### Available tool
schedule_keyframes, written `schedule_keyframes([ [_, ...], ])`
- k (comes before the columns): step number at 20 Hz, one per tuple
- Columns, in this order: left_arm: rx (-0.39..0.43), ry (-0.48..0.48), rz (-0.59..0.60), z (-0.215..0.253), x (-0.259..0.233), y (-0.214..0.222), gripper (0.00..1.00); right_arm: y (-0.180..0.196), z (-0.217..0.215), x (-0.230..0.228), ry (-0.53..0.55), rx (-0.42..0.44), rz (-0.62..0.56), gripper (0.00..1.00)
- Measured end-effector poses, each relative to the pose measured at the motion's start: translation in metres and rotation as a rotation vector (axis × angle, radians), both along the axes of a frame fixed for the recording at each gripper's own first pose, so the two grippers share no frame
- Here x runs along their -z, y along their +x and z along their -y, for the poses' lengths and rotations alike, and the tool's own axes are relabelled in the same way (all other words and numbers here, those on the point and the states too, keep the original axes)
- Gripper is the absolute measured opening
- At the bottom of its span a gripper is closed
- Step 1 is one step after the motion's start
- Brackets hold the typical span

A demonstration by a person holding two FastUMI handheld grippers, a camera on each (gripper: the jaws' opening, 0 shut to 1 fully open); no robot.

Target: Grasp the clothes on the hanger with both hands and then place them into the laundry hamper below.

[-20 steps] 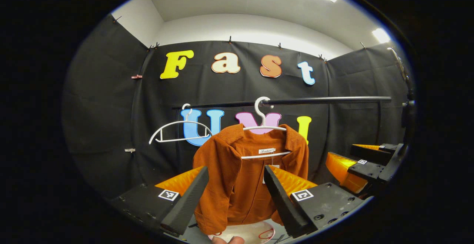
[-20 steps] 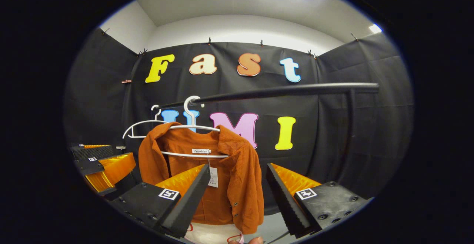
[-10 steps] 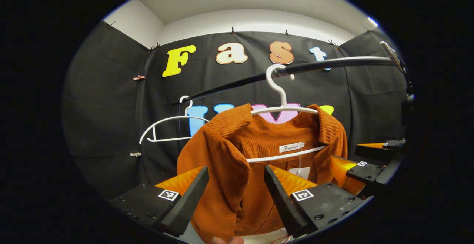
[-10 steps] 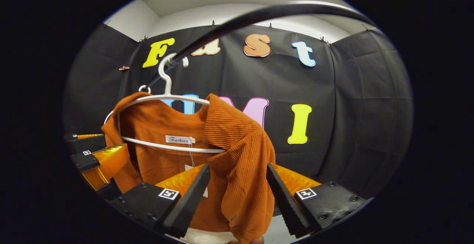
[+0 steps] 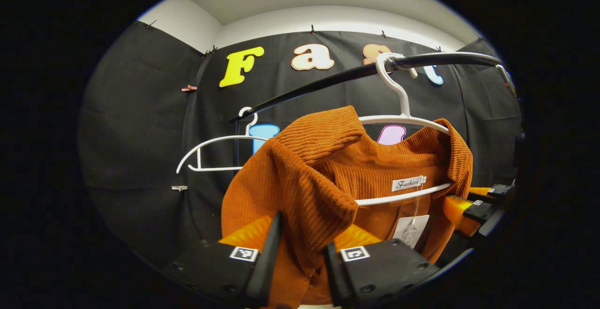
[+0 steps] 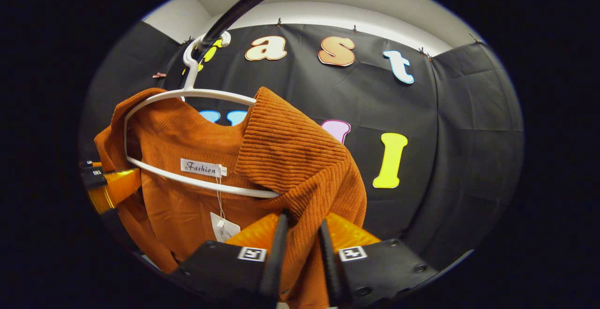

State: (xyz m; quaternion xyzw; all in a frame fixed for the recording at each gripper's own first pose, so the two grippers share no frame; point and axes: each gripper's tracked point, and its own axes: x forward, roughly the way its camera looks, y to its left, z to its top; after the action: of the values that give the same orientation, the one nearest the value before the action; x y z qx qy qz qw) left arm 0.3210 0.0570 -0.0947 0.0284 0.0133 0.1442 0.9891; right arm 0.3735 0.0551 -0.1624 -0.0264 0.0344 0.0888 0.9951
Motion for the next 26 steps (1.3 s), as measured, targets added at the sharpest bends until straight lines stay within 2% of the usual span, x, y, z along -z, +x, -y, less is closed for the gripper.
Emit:
schedule_keyframes([
  [1, -0.012, -0.001, -0.004, -0.005, -0.001, 0.0, 0.27, -0.002, -0.001, -0.004, 0.04, -0.02, 0.002, 0.08],
  [2, -0.003, -0.008, -0.001, -0.008, -0.001, 0.0, 0.11, -0.006, -0.004, -0.007, 0.08, -0.038, 0.005, 0.07],
  [3, 0.005, -0.019, -0.003, -0.008, -0.002, 0.0, 0.07, -0.01, -0.003, -0.009, 0.098, -0.045, 0.006, 0.07],
  [5, 0.021, -0.036, -0.018, -0.01, 0.003, -0.004, 0.05, -0.016, 0.0, -0.012, 0.085, -0.054, 0.022, 0.07],
  [7, 0.041, -0.046, -0.008, -0.006, 0.0, -0.008, 0.06, -0.021, -0.001, -0.012, 0.067, -0.065, 0.015, 0.07],
  [10, 0.039, -0.02, -0.007, -0.006, -0.001, -0.014, 0.05, -0.032, 0.005, -0.02, 0.11, -0.057, -0.007, 0.07],
  [11, 0.057, -0.016, -0.017, -0.004, -0.001, -0.015, 0.05, -0.025, 0.009, -0.018, 0.118, -0.034, 0.002, 0.04],
  [13, 0.087, -0.019, -0.025, -0.003, -0.004, -0.018, 0.05, -0.033, 0.025, -0.032, 0.099, 0.03, 0.056, 0.05],
  [14, 0.106, -0.022, -0.027, 0.0, -0.004, -0.02, 0.07, -0.036, 0.034, -0.038, 0.075, 0.067, 0.087, 0.04],
  [15, 0.117, -0.021, -0.032, -0.001, -0.006, -0.023, 0.03, -0.039, 0.039, -0.044, 0.055, 0.097, 0.113, 0.04],
  [16, 0.126, -0.023, -0.04, -0.003, -0.007, -0.024, 0.05, -0.04, 0.047, -0.049, 0.035, 0.13, 0.134, 0.04],
  [21, 0.143, -0.026, -0.064, -0.008, -0.012, -0.029, 0.05, -0.052, 0.066, -0.067, 0.014, 0.187, 0.18, 0.04],
  [26, 0.111, -0.004, -0.047, -0.019, -0.028, -0.031, 0.02, -0.052, 0.094, -0.087, 0.004, 0.292, 0.237, 0.04],
])
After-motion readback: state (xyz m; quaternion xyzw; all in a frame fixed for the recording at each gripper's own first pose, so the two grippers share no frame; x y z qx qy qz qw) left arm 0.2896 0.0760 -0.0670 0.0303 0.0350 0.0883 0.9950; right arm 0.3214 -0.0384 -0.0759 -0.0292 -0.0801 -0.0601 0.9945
